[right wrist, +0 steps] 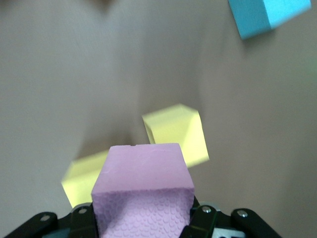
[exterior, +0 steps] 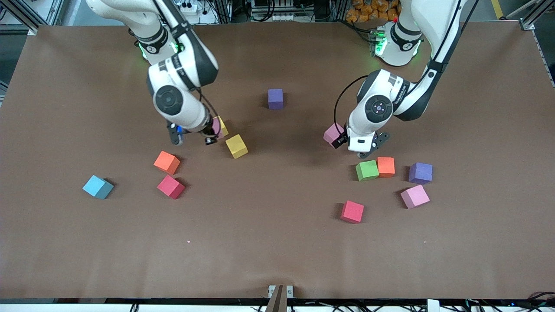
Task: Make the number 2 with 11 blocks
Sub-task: 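Grasp another pink cube with the left gripper while the right gripper lifts pink, then place the two pink cubes on either side of the purple cube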
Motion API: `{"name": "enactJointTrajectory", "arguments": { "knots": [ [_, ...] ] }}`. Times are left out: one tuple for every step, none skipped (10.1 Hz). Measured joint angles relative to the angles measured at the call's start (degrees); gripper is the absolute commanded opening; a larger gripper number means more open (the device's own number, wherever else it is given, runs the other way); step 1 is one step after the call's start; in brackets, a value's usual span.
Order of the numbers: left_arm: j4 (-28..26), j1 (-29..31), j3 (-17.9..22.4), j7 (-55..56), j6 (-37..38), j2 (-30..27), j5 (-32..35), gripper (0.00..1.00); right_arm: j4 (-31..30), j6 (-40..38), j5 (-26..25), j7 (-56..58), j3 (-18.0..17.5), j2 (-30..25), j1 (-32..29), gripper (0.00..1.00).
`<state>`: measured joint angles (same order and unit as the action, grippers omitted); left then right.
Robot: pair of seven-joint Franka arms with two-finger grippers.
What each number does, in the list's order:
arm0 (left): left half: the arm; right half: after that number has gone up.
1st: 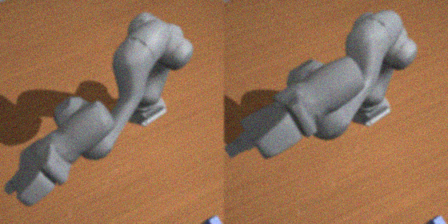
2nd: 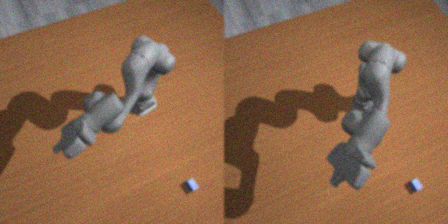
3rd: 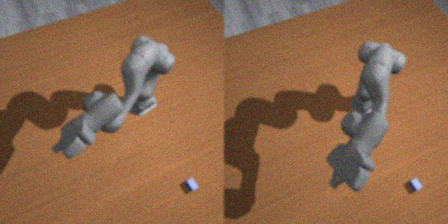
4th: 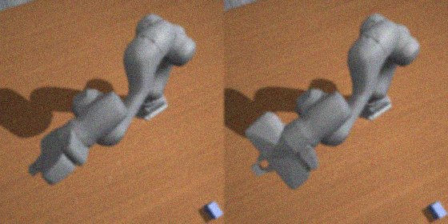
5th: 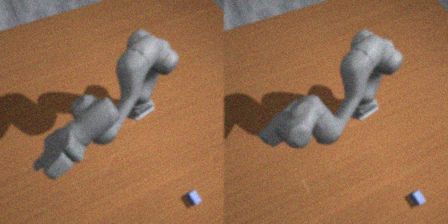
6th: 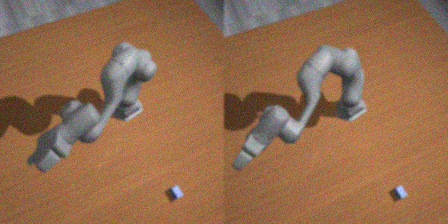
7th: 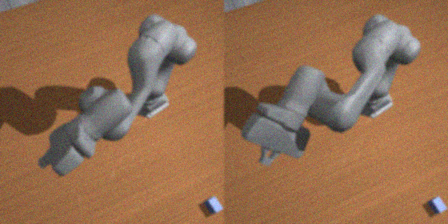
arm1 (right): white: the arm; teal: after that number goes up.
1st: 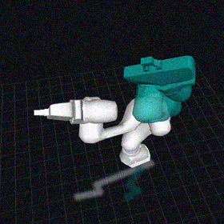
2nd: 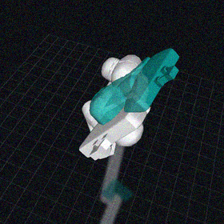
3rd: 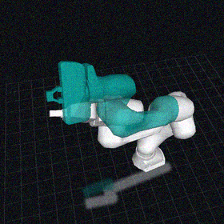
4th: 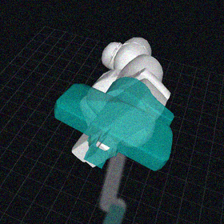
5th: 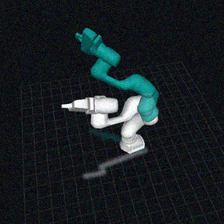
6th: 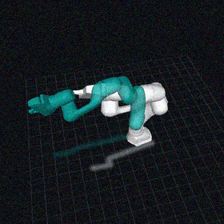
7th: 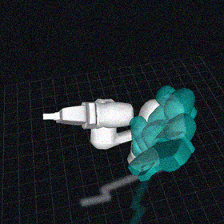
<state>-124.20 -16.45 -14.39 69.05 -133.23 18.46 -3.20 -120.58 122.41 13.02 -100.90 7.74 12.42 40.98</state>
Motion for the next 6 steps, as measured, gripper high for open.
{"name": "enactJointTrajectory", "arguments": {
  "knots": [
    [-0.5, -0.1, -0.5, 1.9, -1.1, 0.1, 0.0, 1.00, -0.5, 0.0, 0.4, -1.8, -0.1, -1.0, 2.2, 0.01],
    [-1.0, -0.3, -1.0, 3.3, -2.2, 0.4, 0.0, 1.00, -1.7, -0.2, 0.9, -2.2, -0.3, -2.8, 3.7, 0.01],
    [-1.3, -0.6, -1.3, 4.2, -3.3, 0.9, 0.0, 1.00, -3.6, -0.3, 2.4, -2.5, -0.4, -5.1, 5.5, 0.00],
    [-1.3, -0.7, -1.3, 4.3, -4.1, 1.5, 0.0, 1.00, -5.3, -0.2, 4.3, -3.9, -0.5, -6.7, 7.7, 0.00],
    [-1.4, -0.8, -1.3, 4.3, -4.6, 2.1, 0.0, 1.00, -7.0, 1.5, 5.8, -6.7, -0.5, -7.5, 10.6, 0.00],
    [-1.4, -0.8, -1.4, 4.3, -5.2, 2.7, 0.0, 0.91, -9.2, 5.0, 6.7, -9.9, -0.5, -7.5, 13.8, 0.00]
  ]
}}
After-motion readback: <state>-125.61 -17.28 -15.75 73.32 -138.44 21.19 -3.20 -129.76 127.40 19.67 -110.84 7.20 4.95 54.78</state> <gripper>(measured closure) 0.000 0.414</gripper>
